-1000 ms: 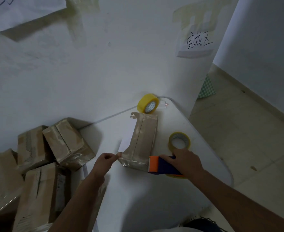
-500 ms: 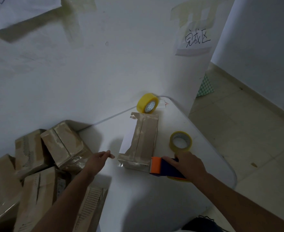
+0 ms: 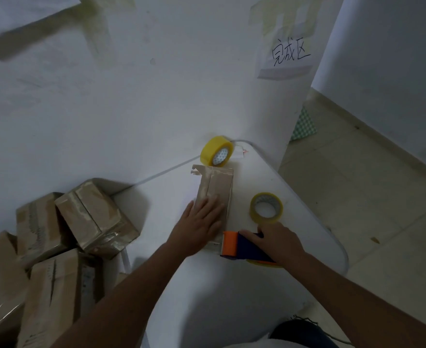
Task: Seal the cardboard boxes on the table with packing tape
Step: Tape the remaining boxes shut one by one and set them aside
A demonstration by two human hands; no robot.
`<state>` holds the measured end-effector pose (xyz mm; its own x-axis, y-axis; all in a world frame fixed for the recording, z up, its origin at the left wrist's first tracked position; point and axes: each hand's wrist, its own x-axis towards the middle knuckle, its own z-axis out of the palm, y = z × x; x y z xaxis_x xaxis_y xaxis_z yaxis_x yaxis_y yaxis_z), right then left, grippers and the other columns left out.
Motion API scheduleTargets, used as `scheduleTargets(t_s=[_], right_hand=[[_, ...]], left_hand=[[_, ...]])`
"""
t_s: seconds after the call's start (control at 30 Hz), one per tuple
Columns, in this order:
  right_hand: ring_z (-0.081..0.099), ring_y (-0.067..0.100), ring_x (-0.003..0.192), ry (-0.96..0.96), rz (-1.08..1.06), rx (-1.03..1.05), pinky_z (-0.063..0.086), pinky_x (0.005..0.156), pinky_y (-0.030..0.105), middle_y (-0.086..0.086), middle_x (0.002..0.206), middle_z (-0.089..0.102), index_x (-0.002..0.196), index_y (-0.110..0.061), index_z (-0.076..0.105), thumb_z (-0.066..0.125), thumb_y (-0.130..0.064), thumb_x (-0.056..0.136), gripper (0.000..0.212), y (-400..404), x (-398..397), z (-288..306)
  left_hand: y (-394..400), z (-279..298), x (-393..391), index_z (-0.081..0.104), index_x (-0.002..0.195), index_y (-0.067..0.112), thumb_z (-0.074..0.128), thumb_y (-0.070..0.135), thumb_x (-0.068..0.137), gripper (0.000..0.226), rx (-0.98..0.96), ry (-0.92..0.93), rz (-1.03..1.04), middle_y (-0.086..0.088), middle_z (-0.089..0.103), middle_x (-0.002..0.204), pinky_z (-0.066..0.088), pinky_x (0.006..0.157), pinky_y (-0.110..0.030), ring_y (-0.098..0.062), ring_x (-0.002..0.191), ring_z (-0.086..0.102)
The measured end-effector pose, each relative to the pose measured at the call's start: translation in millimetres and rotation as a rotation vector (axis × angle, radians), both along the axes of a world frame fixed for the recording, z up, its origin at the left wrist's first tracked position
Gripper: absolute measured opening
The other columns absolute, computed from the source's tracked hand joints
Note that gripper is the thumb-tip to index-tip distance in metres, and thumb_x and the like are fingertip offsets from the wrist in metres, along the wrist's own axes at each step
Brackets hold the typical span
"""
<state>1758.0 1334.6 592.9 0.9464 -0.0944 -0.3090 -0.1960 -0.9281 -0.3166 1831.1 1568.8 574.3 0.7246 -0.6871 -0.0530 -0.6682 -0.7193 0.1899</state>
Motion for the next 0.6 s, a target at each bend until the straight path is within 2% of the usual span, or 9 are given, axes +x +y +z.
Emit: scheduleTargets(t_s=[0.1,0.2,0.3,0.47,0.6], right_hand=[[0.048,0.016,0.056,-0.018,0.01,0.007,0.034,0.052,0.028,0.002,0.06,0.045,0.059,-0.018,0.038,0.038,-0.074,0.087,0.063,-7,-3,2],[0.045,0.015,0.052,-0.076,0.031,0.041,0.03,0.05,0.028,0.0,0.056,0.041,0.059,-0.018,0.036,0.039,-0.074,0.086,0.063,-15,-9,3],[0.044,0.015,0.05,-0.09,0.037,0.057,0.029,0.048,0.028,0.0,0.053,0.04,0.057,-0.018,0.034,0.037,-0.075,0.086,0.064,-19,-14,2],[0.054,0.017,0.053,-0.134,0.048,0.056,0.036,0.049,0.028,-0.001,0.053,0.044,0.057,-0.018,0.038,0.037,-0.075,0.086,0.063,-19,-17,2],[0.052,0.014,0.053,-0.1,0.065,-0.008,0.031,0.046,0.024,-0.004,0.054,0.046,0.058,-0.02,0.039,0.03,-0.08,0.083,0.065,-44,-24,-2]], left_hand=[[5,-23,-1,0.015,0.158,0.024,0.008,0.049,0.106,0.057,0.084,-0.018,0.03,-0.002,0.013,0.165,0.02,0.119,-0.052,-0.025,0.152,0.013],[5,-25,1,0.007,0.158,0.027,0.004,0.051,0.106,0.057,0.073,-0.013,0.023,0.001,0.005,0.166,0.01,0.122,-0.049,-0.022,0.153,0.005],[6,-27,1,0.009,0.158,0.027,0.007,0.049,0.106,0.056,0.083,-0.017,0.026,0.002,0.005,0.166,0.007,0.12,-0.047,-0.02,0.153,0.003],[6,-30,3,0.008,0.159,0.028,0.002,0.052,0.105,0.059,0.082,-0.011,0.027,0.004,-0.002,0.166,-0.002,0.12,-0.045,-0.019,0.153,-0.002],[6,-32,3,0.009,0.159,0.028,0.007,0.05,0.106,0.057,0.061,-0.027,0.041,0.005,0.001,0.166,0.0,0.12,-0.044,-0.018,0.153,0.0]])
